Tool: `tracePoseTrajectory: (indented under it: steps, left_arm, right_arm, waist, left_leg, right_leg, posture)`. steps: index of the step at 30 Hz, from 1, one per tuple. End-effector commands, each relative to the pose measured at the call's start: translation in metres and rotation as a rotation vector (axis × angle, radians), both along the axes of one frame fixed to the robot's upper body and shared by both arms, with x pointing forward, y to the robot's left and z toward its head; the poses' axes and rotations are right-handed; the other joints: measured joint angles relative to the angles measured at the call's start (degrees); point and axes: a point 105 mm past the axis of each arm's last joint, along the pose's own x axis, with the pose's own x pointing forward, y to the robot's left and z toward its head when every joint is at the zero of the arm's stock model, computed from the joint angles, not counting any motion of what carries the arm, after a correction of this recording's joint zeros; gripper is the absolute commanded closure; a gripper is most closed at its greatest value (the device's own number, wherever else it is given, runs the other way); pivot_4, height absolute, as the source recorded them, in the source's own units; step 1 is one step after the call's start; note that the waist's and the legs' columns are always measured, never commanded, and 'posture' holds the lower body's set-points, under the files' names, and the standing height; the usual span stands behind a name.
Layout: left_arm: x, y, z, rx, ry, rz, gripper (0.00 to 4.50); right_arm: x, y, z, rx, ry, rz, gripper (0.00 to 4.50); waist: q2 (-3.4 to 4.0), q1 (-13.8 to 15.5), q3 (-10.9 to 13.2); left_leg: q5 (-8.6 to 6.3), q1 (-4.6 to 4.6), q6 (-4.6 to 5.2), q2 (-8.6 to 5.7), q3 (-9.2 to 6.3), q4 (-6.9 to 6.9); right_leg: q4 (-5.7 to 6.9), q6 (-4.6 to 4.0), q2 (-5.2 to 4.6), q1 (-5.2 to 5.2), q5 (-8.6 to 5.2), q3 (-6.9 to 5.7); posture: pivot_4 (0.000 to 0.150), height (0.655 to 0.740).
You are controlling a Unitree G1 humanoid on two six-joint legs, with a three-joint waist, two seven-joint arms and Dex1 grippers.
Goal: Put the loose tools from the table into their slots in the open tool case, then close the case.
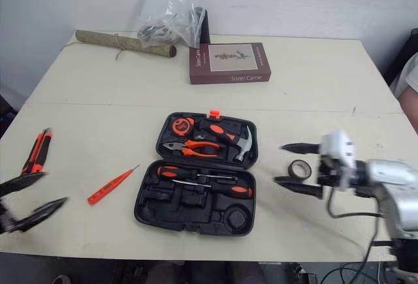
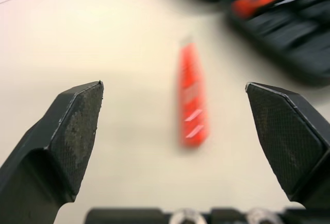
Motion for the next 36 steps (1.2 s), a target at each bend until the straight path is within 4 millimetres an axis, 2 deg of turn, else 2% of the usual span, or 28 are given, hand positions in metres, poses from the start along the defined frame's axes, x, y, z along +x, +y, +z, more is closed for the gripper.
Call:
tracePoseTrajectory:
  steps: [1, 3, 5, 8, 10, 12, 14, 19, 22, 26, 30, 32, 36]
  left_arm:
    - [-0.027, 0.052, 0.009, 0.064, -0.053, 0.235, 0.0]
    - [-0.044, 0.085, 0.015, 0.078, -0.077, 0.396, 0.0]
    - [-0.055, 0.106, 0.02, 0.1, -0.099, 0.502, 0.0]
    - [-0.064, 0.122, 0.024, 0.113, -0.111, 0.584, 0.0]
    - [-0.065, 0.124, 0.022, 0.107, -0.106, 0.595, 0.0]
    - [-0.058, 0.116, 0.016, 0.089, -0.084, 0.551, 0.0]
    - [-0.041, 0.097, 0.012, 0.067, -0.067, 0.446, 0.0]
    - [0.005, 0.032, 0.013, 0.027, -0.039, 0.11, 0.0]
    - [0.027, -0.002, 0.014, 0.079, 0.004, -0.075, 0.0]
    - [0.047, -0.041, 0.006, 0.037, 0.109, -0.244, 0.0]
    - [0.063, -0.066, -0.01, 0.037, 0.208, -0.316, 0.0]
    - [0.07, -0.074, -0.022, 0.058, 0.242, -0.335, 0.0]
    - [0.079, -0.08, -0.039, 0.061, 0.276, -0.338, 0.0]
  right_arm:
    - [-0.008, -0.059, 0.001, -0.099, -0.065, -0.181, 0.04]
    - [-0.017, -0.101, -0.006, -0.155, -0.079, -0.334, 0.04]
    - [-0.026, -0.128, -0.013, -0.198, -0.065, -0.425, 0.04]
    - [-0.033, -0.143, -0.016, -0.221, -0.086, -0.477, 0.04]
    - [-0.034, -0.147, -0.016, -0.192, -0.101, -0.501, 0.04]
    - [-0.036, -0.14, -0.02, -0.172, -0.12, -0.461, 0.04]
    - [-0.033, -0.126, -0.02, -0.129, -0.138, -0.405, 0.04]
    - [-0.024, -0.071, 0.005, 0.069, -0.199, -0.225, 0.04]
    - [-0.029, -0.032, 0.019, 0.133, -0.235, -0.081, 0.04]
    - [-0.035, 0.01, 0.033, 0.247, -0.263, 0.037, 0.04]
    - [-0.052, 0.052, 0.031, 0.298, -0.256, 0.192, 0.04]
    - [-0.065, 0.071, 0.023, 0.327, -0.213, 0.276, 0.04]
    - [-0.079, 0.09, 0.013, 0.368, -0.189, 0.352, 0.04]
  waist:
    - [-0.11, 0.0, 0.1]
    - [-0.33, 0.1, 0.2]
    - [-0.35, 0.1, 0.3]
    - [-0.32, 0.0, 0.3]
    - [-0.2, -0.1, 0.3]
    - [-0.18, -0.2, 0.3]
    - [-0.18, -0.2, 0.3]
    - [-0.14, 0.1, 0.4]
    - [-0.15, 0.3, 0.4]
    - [-0.14, 0.3, 0.4]
    - [-0.11, 0.2, 0.4]
    - [-0.12, 0.2, 0.4]
    - [-0.12, 0.1, 0.4]
  left_leg:
    - [-0.01, 0.05, 0.02, 0.0, 0.0, 0.06]
    - [-0.01, 0.11, 0.04, 0.0, 0.01, 0.12]
    - [-0.03, 0.13, 0.07, 0.0, 0.03, 0.17]
    - [-0.04, 0.15, 0.1, -0.02, 0.1, 0.18]
    - [-0.03, 0.16, 0.07, -0.01, 0.1, 0.18]
    - [-0.03, 0.17, 0.06, -0.01, 0.14, 0.15]
    - [0.01, 0.18, 0.0, 0.0, 0.13, 0.06]
    - [0.03, 0.13, -0.03, 0.0, 0.11, 0.14]
    - [0.05, 0.09, -0.07, 0.0, 0.01, 0.16]
    - [0.05, 0.04, -0.08, 0.0, -0.03, 0.14]
    - [0.05, -0.01, -0.07, -0.01, -0.02, 0.15]
    - [0.05, 0.01, -0.07, 0.01, -0.03, 0.15]
    - [0.05, 0.0, -0.08, 0.01, -0.01, 0.19]
  right_leg:
    - [0.01, 0.0, 0.0, 0.05, 0.0, 0.0]
    - [0.07, 0.01, 0.0, 0.11, 0.01, 0.01]
    - [0.09, 0.01, 0.0, 0.12, 0.02, 0.01]
    - [0.16, 0.04, -0.06, 0.12, 0.03, 0.04]
    - [0.22, 0.04, -0.06, 0.11, 0.03, 0.05]
    - [0.26, 0.05, -0.07, 0.08, 0.03, 0.07]
    - [0.26, 0.05, -0.05, 0.05, 0.03, 0.06]
    - [0.35, 0.1, -0.05, 0.05, 0.06, 0.06]
    - [0.37, 0.1, -0.04, 0.04, 0.06, 0.0]
    - [0.27, 0.1, -0.01, 0.04, 0.06, -0.04]
    - [0.27, 0.12, -0.02, -0.01, 0.07, -0.02]
    - [0.28, 0.12, 0.01, 0.0, 0.07, -0.02]
    - [0.28, 0.12, 0.02, -0.02, 0.07, 0.01]
  posture:
    - [0.15, 0.74]
    - [0.15, 0.74]
    - [0.15, 0.74]
    - [0.15, 0.74]
    - [0.15, 0.74]
    - [0.15, 0.74]
    - [0.15, 0.74]
    - [0.15, 0.74]
    - [0.15, 0.74]
    - [0.15, 0.74]
    - [0.15, 0.74]
    - [0.15, 0.74]
    - [0.15, 0.74]
